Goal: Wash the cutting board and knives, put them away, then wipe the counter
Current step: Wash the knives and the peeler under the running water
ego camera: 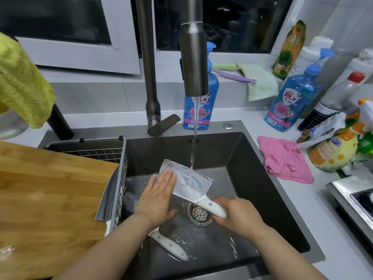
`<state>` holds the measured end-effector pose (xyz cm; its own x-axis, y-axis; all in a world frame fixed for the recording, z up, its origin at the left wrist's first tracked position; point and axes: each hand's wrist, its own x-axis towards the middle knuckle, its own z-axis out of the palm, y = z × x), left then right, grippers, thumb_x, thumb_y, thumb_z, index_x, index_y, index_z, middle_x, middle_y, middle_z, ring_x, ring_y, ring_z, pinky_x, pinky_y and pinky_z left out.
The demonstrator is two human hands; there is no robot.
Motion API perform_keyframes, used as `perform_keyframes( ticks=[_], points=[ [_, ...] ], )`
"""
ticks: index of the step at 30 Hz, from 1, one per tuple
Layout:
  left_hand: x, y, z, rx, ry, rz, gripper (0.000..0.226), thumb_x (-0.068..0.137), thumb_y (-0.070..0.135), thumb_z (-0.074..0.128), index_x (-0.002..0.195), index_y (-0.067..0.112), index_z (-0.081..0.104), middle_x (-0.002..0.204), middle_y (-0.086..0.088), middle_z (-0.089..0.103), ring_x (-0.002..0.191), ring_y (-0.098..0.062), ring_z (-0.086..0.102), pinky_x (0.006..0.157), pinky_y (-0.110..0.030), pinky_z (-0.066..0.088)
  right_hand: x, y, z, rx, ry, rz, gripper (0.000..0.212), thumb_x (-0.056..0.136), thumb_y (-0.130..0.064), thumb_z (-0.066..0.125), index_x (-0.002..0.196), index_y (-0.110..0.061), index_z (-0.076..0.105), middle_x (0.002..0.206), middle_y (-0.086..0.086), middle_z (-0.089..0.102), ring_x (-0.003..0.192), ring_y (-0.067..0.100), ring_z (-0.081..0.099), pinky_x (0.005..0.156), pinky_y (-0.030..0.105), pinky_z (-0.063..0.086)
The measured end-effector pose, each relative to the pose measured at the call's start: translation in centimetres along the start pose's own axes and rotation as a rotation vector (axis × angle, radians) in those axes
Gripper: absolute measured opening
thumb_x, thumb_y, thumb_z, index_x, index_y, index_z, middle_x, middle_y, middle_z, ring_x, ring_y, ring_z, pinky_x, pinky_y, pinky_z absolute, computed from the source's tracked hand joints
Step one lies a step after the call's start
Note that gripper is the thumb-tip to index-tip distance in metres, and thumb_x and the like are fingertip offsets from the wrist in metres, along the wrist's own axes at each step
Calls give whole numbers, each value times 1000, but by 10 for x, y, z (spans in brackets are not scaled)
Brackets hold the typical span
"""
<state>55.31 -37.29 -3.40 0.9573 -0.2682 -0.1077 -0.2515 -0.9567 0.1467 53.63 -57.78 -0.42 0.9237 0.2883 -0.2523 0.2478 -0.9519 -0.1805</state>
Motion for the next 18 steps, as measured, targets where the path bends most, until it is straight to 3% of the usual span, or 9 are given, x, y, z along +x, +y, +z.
perform_keyframes(
  ticks=[4, 6, 11, 14, 16, 18],
  points=[
    [-10, 22, 8, -63, -34, 159, 94, 86, 53, 45, 124, 15, -32, 133, 2, -37, 117, -19, -44, 97, -25, -36, 2, -4, 2, 23, 7, -1, 33, 86, -34, 52, 119, -31, 55, 116, 0, 65, 110, 25, 57, 85, 30, 42],
    [-13, 25, 9, -66, -59, 204, 91, 83, 60, 36, 124, 18, -32, 139, 0, -36, 116, -21, -46, 94, -20, -38, 3, -5, 0, 21, 18, -4, 34, 86, -35, 52, 119, -32, 55, 116, -1, 65, 110, 24, 57, 85, 29, 42],
    [-2, -5, 0, 5, 11, -18, 95, 86, 59, 39, 136, 14, -27, 146, 0, -31, 124, -10, -33, 101, -25, -32, 2, 0, 0, 24, 9, 10, 32, 86, -35, 52, 117, -32, 55, 114, -2, 66, 109, 23, 58, 83, 28, 42],
    [-3, 11, -6, 25, -41, 25, 91, 89, 52, 40, 138, 13, -25, 141, 3, -32, 123, -9, -32, 99, -28, -34, 3, -4, 1, 49, 7, 7, 32, 86, -36, 53, 118, -33, 54, 115, -2, 66, 109, 23, 58, 84, 28, 41],
    [-4, 25, 3, 48, -14, 203, 90, 86, 48, 47, 144, 12, -12, 142, 2, -23, 132, -10, -22, 105, -31, -28, 5, -7, 1, 50, 9, -7, 34, 86, -37, 53, 120, -33, 53, 116, 0, 65, 110, 23, 57, 85, 28, 42],
    [-3, 25, 1, 109, 41, 244, 94, 71, 51, 59, 144, 9, 16, 151, -3, 10, 140, -12, 11, 113, -32, -17, 7, -7, 0, 26, 4, -14, 37, 86, -39, 53, 123, -34, 51, 117, 1, 65, 111, 24, 57, 86, 28, 42]
  ],
)
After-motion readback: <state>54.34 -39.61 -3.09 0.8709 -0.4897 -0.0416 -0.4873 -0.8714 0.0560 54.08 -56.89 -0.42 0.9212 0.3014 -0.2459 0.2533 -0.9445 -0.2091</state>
